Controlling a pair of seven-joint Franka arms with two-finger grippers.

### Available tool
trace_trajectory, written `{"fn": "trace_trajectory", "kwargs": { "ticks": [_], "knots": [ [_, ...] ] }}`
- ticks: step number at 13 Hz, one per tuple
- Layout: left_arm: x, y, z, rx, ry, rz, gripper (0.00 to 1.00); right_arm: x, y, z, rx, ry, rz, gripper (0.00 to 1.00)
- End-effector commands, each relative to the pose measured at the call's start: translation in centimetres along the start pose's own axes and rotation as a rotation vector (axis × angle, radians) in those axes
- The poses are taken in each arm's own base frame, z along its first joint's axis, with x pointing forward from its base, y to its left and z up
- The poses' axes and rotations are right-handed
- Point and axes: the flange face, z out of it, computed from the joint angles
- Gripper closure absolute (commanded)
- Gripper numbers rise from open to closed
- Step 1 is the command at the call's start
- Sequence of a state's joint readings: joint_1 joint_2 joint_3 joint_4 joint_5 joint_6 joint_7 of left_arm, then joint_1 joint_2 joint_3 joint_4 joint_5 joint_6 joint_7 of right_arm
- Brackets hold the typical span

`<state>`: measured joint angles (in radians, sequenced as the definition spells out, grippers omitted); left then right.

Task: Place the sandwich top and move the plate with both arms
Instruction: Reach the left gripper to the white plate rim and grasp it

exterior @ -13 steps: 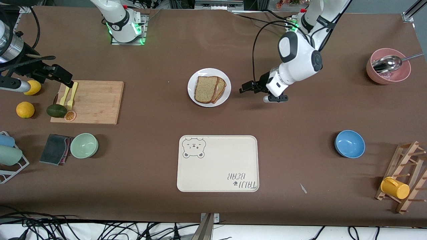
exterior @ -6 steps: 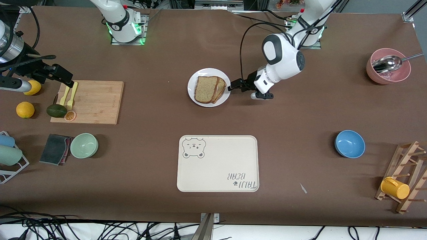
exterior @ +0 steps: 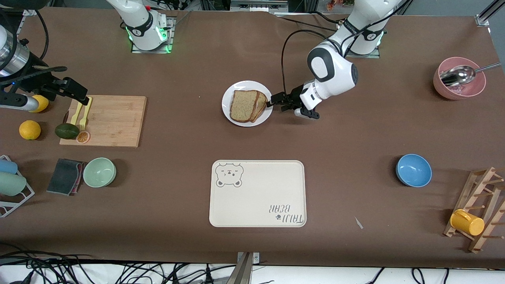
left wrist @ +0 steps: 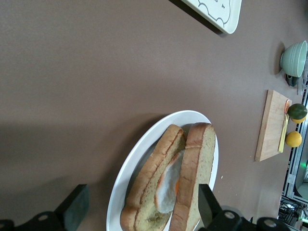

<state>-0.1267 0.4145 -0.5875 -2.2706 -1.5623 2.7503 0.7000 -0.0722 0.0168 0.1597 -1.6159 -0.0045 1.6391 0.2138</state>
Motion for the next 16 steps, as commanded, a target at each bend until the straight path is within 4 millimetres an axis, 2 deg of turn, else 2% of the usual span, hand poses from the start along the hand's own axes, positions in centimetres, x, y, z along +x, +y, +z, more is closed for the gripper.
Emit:
{"fn": "trace_trajectory", "kwargs": {
  "ticks": [1, 5, 8, 11, 12, 13, 16],
  "knots": [
    [1.7, -0.8, 2.4, -0.043, 0.001, 0.014, 0.00, -0.1, -0.1, 0.0, 0.019, 0.021, -0.021, 0.00],
    [0.5, -2.9, 3.7, -0.095, 0.059, 0.054, 0.00, 0.0, -0.2, 0.1, 0.022, 0.023, -0.022, 0.00],
    [-0.4, -3.0, 4.4, -0.109, 0.076, 0.048, 0.04, 0.1, -0.2, 0.2, 0.023, 0.022, -0.023, 0.00],
    [-0.6, -2.7, 4.7, -0.111, 0.072, 0.054, 0.21, 0.3, -0.3, 0.4, 0.025, 0.026, -0.022, 0.00],
    [-0.7, -2.5, 4.7, -0.111, 0.070, 0.058, 0.30, 0.3, -0.3, 0.4, 0.025, 0.026, -0.023, 0.00],
    [-0.8, -2.6, 4.8, -0.112, 0.069, 0.053, 0.43, 0.3, -0.3, 0.4, 0.025, 0.026, -0.023, 0.00],
    [-1.1, -3.1, 5.3, -0.107, 0.058, 0.047, 0.50, 0.3, -0.3, 0.4, 0.025, 0.024, -0.023, 0.00]
  ]
}}
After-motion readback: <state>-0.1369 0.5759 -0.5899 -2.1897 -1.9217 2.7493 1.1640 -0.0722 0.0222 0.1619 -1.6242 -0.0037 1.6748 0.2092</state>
